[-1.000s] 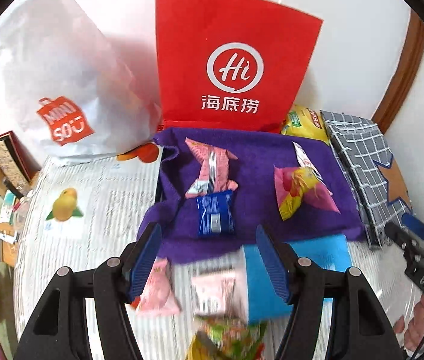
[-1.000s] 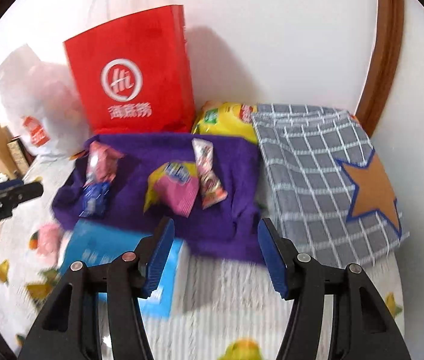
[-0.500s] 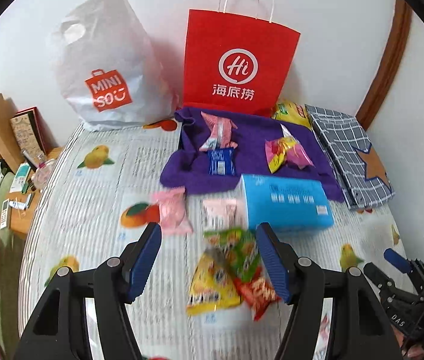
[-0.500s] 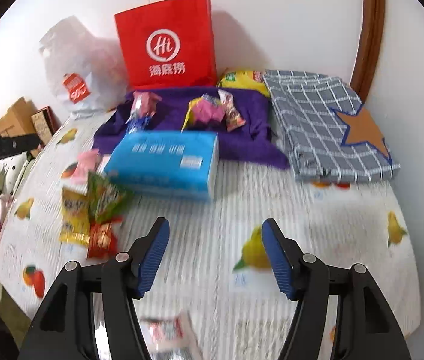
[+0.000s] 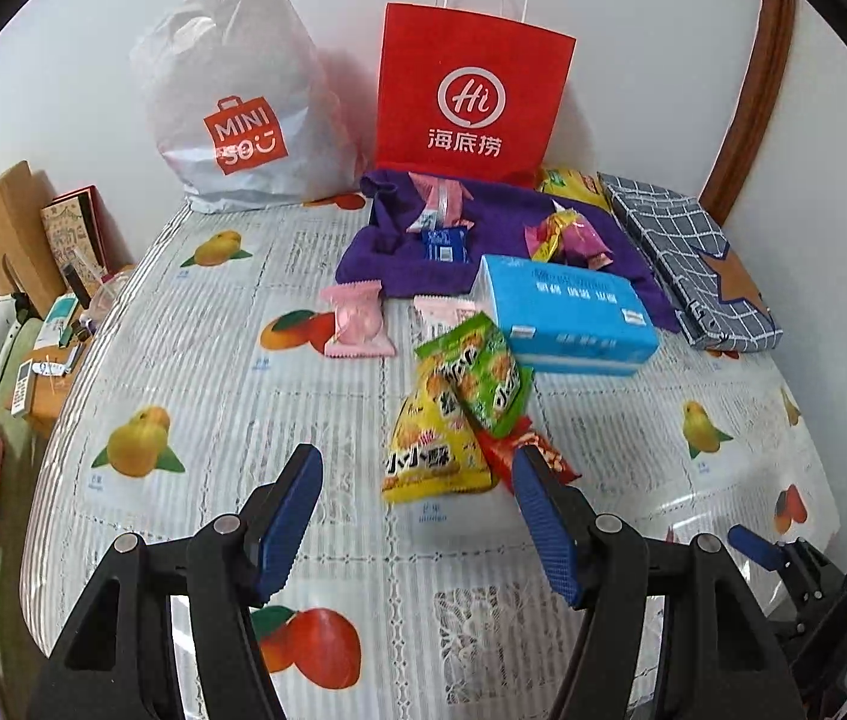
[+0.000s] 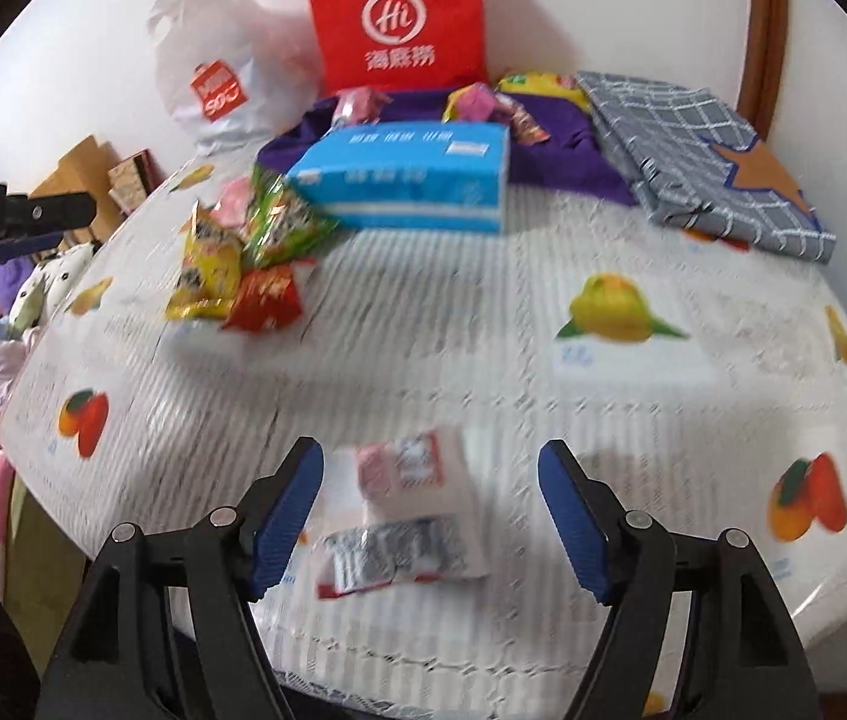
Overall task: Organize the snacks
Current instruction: 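Grasp the white printed packet with the right gripper, then grasp the yellow chips bag with the left gripper while the right lifts the white packet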
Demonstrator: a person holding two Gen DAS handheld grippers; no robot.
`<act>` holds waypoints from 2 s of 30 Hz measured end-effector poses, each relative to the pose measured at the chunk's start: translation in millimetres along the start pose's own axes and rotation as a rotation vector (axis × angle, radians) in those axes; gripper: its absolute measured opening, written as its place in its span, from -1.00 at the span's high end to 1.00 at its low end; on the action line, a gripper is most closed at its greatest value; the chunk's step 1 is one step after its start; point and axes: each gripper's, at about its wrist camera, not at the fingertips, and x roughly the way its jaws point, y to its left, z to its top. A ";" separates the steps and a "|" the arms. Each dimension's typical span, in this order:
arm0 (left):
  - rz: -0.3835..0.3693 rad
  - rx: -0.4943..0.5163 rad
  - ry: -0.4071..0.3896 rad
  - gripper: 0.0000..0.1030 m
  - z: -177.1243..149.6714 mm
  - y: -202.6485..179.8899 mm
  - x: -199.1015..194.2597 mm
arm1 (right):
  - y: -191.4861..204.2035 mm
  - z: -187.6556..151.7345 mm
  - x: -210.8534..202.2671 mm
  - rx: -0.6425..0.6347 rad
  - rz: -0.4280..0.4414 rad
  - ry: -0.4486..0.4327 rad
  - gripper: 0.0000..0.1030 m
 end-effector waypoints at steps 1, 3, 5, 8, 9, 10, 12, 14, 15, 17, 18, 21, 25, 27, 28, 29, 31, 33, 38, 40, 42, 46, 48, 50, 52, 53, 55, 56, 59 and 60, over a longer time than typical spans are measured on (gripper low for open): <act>0.001 0.001 0.002 -0.24 -1.9 0.2 0.4 | 1.0 -3.1 1.9 0.001 0.012 0.003 -0.44; 0.004 0.003 0.004 -0.24 -4.7 1.1 1.6 | 4.9 -6.7 7.8 0.000 0.037 0.016 -0.45; 0.005 0.005 0.006 -0.24 -5.7 1.5 3.3 | 9.6 -7.7 12.5 -0.009 0.040 0.023 -0.48; 0.002 0.002 0.011 -0.24 -7.1 3.0 5.3 | 17.1 -11.1 23.6 -0.037 0.033 0.048 -0.54; -0.002 0.001 0.013 -0.24 -7.2 3.8 6.1 | 18.1 -12.2 27.1 -0.042 0.031 0.059 -0.54; -0.005 0.000 0.013 -0.24 -6.9 4.1 6.9 | 19.8 -14.4 30.9 -0.048 0.027 0.071 -0.59; -0.008 -0.001 0.014 -0.24 -7.4 4.7 8.4 | 24.8 -17.9 33.3 -0.084 -0.001 0.058 -0.71; -0.009 -0.001 0.016 -0.24 -7.6 4.9 9.4 | 25.9 -19.5 34.7 -0.099 -0.021 0.051 -0.72; -0.012 -0.002 0.018 -0.24 -7.7 5.2 10.6 | 24.9 -19.9 34.8 -0.094 -0.020 0.047 -0.72; -0.015 -0.004 0.022 -0.24 -8.0 5.6 12.4 | 20.4 -19.7 33.7 -0.084 -0.034 0.038 -0.53; -0.018 -0.005 0.024 -0.24 -7.9 5.9 13.8 | 18.8 -19.6 32.9 -0.085 -0.040 0.035 -0.47; -0.023 -0.008 0.029 -0.24 -6.2 6.3 18.0 | 9.9 -18.0 29.2 -0.081 -0.046 0.034 -0.13; -0.030 -0.013 0.037 -0.24 -2.6 6.2 25.8 | 5.6 -13.7 27.5 -0.087 -0.040 0.039 0.00; -0.026 -0.014 0.043 -0.24 -0.4 6.0 30.8 | 2.3 -8.4 23.5 -0.076 -0.029 0.023 0.12; -0.026 -0.014 0.047 -0.24 0.9 6.0 34.3 | 0.5 -5.2 21.3 -0.068 -0.021 0.013 0.22; -0.025 -0.016 0.052 -0.24 2.3 5.7 37.9 | -2.0 -1.3 19.3 -0.058 -0.013 0.006 0.22; -0.022 -0.020 0.064 -0.24 3.7 5.8 44.3 | -6.0 9.0 21.2 -0.056 -0.017 0.000 0.23; -0.019 -0.021 0.078 -0.24 6.0 5.1 51.7 | -6.7 13.9 26.5 -0.071 -0.030 0.003 0.25; -0.014 -0.020 0.110 -0.24 10.8 4.1 71.3 | -15.2 25.8 40.7 -0.067 -0.034 0.015 0.26; -0.013 -0.025 0.129 -0.24 12.3 4.7 81.0 | -18.3 33.3 42.8 -0.065 -0.039 0.000 0.26; -0.010 -0.026 0.146 -0.23 13.3 4.1 91.8 | -21.5 42.6 46.6 -0.065 -0.043 -0.013 0.26; -0.009 -0.026 0.177 -0.21 15.2 1.7 110.3 | -26.5 58.8 59.1 -0.066 -0.046 -0.014 0.25; -0.010 -0.027 0.191 -0.21 16.3 0.6 120.3 | -27.3 67.1 66.5 -0.075 -0.047 -0.012 0.25; -0.014 -0.028 0.200 -0.20 16.9 0.3 127.5 | -27.0 72.6 72.3 -0.085 -0.049 -0.009 0.24; -0.021 -0.031 0.210 -0.12 17.5 1.0 134.5 | -27.6 78.6 80.8 -0.092 -0.051 0.002 0.22; -0.024 -0.032 0.218 -0.05 17.5 1.1 138.3 | -27.5 82.0 86.1 -0.099 -0.052 0.011 0.18; -0.037 -0.033 0.227 0.05 17.9 0.9 143.2 | -27.7 85.6 90.5 -0.103 -0.059 0.017 0.10; -0.037 -0.031 0.222 0.09 18.3 0.5 144.1 | -27.3 87.2 92.6 -0.108 -0.061 0.022 0.05; -0.036 -0.021 0.210 0.18 20.9 0.1 145.8 | -27.7 87.8 94.4 -0.118 -0.082 0.028 -0.19; -0.040 -0.023 0.209 0.20 22.0 0.7 146.5 | -28.5 86.7 93.5 -0.118 -0.085 0.028 -0.22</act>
